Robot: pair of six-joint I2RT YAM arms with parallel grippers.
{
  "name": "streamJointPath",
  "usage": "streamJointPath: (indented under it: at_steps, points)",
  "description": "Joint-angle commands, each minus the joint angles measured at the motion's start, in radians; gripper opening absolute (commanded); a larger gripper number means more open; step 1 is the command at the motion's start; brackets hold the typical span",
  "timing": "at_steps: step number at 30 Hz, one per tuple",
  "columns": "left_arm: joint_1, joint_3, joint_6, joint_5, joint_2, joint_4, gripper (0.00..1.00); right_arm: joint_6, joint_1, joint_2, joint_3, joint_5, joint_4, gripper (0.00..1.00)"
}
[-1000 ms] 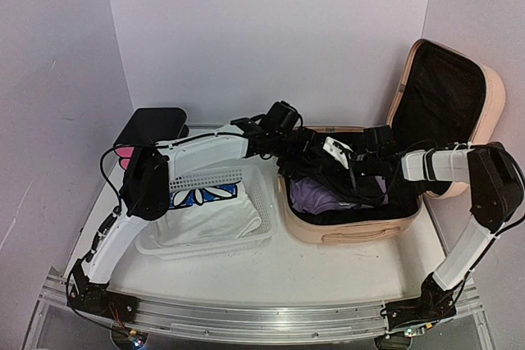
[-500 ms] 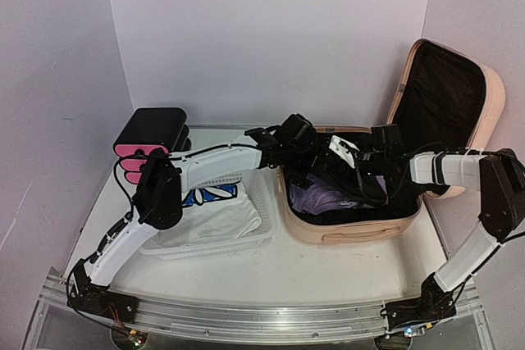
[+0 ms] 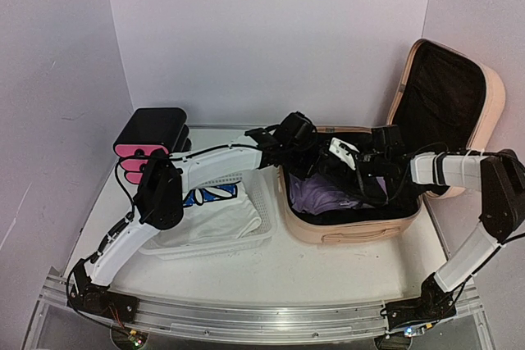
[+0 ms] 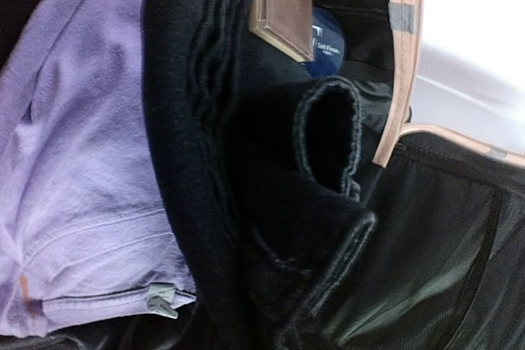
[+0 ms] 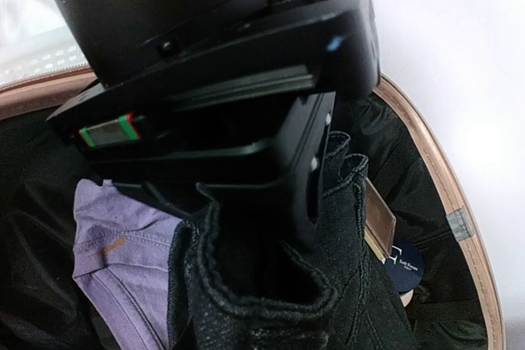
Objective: Open, take out, and arrange the luggage
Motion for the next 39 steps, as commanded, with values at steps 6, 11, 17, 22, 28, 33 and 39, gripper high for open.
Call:
streamJointPath:
  at_steps: [6,11,17,22,28,33,39]
  points:
    - [0.003,-0.009,0.228,-0.009,-0.070,0.207,0.00,0.247,0.014,-0.121,0.079,0.156,-0.172,0.98]
    - [0.001,-0.027,0.372,0.015,-0.111,0.268,0.00,0.496,0.015,-0.278,0.176,0.214,-0.483,0.98]
    - [-0.015,0.011,0.552,0.041,-0.135,0.289,0.00,0.798,0.013,-0.479,0.222,0.418,-0.691,0.98]
    - [-0.035,0.039,0.711,0.041,-0.174,0.293,0.00,0.810,0.013,-0.535,0.241,0.456,-0.785,0.98]
    - [-0.051,-0.059,0.911,0.022,-0.309,0.275,0.00,0.841,0.012,-0.550,0.273,0.455,-0.802,0.98]
    - [-0.051,-0.219,1.019,-0.010,-0.477,0.227,0.00,0.835,0.014,-0.529,0.284,0.447,-0.814,0.98]
    - [-0.039,-0.517,1.015,-0.039,-0.736,0.238,0.00,0.844,0.012,-0.488,0.309,0.402,-0.815,0.98]
